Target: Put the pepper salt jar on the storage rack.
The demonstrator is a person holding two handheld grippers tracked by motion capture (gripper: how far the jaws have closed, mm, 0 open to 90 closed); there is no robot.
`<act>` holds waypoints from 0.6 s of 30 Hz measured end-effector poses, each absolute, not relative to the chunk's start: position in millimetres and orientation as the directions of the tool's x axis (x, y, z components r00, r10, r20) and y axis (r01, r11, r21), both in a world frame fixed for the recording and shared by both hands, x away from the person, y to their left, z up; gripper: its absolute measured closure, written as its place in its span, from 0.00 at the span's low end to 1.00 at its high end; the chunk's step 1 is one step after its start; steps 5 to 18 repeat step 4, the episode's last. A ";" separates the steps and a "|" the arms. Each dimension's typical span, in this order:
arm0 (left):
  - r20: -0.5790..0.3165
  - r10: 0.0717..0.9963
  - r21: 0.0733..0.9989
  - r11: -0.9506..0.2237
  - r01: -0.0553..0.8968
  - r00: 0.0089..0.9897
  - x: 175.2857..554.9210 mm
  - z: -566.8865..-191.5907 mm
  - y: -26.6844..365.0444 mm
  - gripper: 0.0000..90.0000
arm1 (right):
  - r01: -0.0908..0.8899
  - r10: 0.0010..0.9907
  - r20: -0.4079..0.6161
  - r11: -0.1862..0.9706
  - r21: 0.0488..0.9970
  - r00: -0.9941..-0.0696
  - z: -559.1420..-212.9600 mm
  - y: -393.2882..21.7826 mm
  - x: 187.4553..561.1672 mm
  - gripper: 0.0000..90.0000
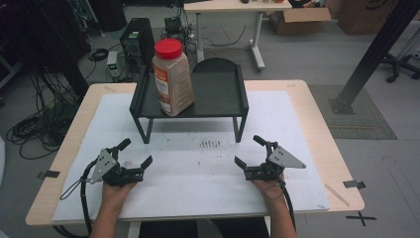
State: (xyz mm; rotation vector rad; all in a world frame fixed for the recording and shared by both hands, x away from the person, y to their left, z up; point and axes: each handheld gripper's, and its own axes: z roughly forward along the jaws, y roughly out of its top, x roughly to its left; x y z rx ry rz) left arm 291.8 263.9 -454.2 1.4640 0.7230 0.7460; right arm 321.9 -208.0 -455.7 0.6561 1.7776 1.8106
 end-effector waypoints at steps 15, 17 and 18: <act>0.031 0.807 0.999 -0.030 -0.011 0.590 291.3 -454.3 263.4 0.00 | -0.029 0.662 -0.015 -0.010 1.000 -0.749 -455.8 -208.0 321.7 0.00; 0.031 0.807 0.999 -0.030 -0.011 0.590 291.3 -454.3 263.4 0.00 | -0.029 0.662 -0.015 -0.010 1.000 -0.749 -455.8 -208.0 321.7 0.00; 0.031 0.807 0.999 -0.030 -0.011 0.590 291.3 -454.3 263.4 0.00 | -0.029 0.662 -0.015 -0.010 1.000 -0.749 -455.8 -208.0 321.7 0.00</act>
